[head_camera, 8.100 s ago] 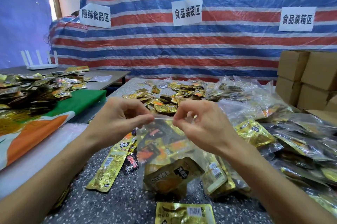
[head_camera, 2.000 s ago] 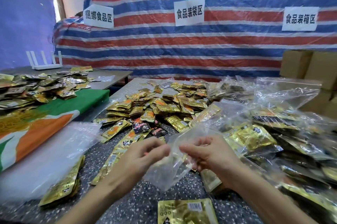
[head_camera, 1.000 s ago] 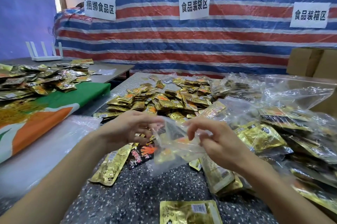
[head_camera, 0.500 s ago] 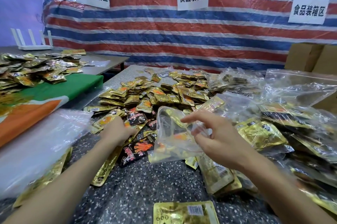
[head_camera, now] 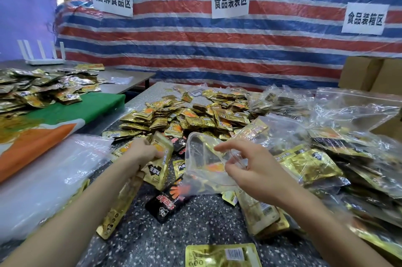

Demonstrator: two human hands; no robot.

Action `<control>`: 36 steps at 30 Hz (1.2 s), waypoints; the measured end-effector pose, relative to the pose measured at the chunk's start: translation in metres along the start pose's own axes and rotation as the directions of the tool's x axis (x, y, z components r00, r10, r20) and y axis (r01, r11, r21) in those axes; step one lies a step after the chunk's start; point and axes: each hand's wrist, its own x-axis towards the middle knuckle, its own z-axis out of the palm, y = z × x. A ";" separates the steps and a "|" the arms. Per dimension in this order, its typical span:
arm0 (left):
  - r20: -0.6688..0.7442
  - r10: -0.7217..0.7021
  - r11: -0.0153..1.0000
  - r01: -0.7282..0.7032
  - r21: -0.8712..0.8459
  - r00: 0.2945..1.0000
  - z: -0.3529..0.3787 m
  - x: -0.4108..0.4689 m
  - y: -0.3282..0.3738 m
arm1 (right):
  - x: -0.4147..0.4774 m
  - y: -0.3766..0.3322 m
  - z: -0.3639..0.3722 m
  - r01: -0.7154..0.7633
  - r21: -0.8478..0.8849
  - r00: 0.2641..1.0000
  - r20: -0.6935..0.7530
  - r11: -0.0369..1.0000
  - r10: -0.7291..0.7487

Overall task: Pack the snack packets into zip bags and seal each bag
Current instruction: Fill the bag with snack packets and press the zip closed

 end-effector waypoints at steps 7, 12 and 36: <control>-0.081 0.240 0.886 -0.253 -0.389 0.967 -0.019 -0.044 0.035 | 0.002 -0.006 0.004 -0.016 0.037 0.997 -0.071 0.999 0.018; -0.279 0.366 0.644 -0.459 -0.612 0.888 -0.030 -0.088 0.064 | 0.003 -0.012 0.004 -0.038 0.038 0.994 -0.099 0.999 0.041; -0.056 0.458 0.631 -0.369 -0.682 0.887 0.013 -0.141 0.051 | -0.003 -0.028 -0.005 -0.187 0.397 0.970 -0.068 0.898 0.232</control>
